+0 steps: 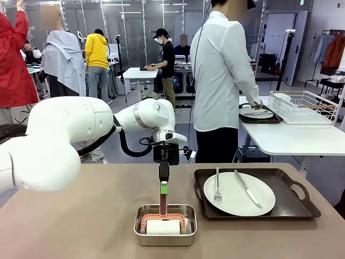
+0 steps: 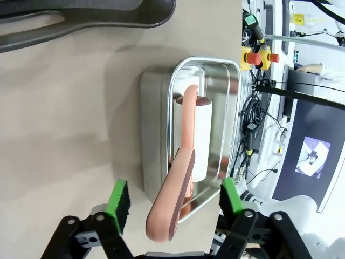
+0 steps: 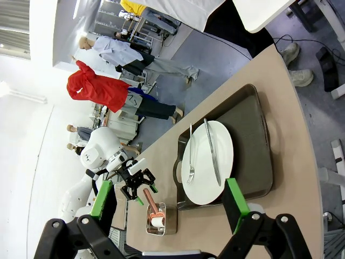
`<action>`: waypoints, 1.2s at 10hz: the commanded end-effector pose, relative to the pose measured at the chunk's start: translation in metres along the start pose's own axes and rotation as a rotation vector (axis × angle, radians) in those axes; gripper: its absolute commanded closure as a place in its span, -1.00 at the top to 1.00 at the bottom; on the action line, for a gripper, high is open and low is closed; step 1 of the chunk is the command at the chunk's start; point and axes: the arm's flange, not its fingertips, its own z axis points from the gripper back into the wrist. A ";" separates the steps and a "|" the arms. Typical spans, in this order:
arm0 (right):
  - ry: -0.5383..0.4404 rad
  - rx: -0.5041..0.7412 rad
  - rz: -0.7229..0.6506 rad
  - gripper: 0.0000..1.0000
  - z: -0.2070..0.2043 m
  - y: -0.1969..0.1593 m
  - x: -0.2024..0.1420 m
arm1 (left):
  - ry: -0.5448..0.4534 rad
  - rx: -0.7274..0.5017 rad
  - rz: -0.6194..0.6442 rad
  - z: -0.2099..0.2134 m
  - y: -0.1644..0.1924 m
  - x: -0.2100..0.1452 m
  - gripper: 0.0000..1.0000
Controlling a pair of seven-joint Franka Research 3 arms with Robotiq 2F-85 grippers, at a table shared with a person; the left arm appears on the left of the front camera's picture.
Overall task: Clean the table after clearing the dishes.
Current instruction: When the left (or right) Handle tray is removed, use the left hand (or right hand) to clean the left (or right) side of the table with the Lint Roller.
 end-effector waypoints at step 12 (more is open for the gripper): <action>-0.013 0.017 0.021 1.00 0.001 0.000 -0.001 | -0.093 0.179 0.277 0.041 -0.076 -0.031 -0.63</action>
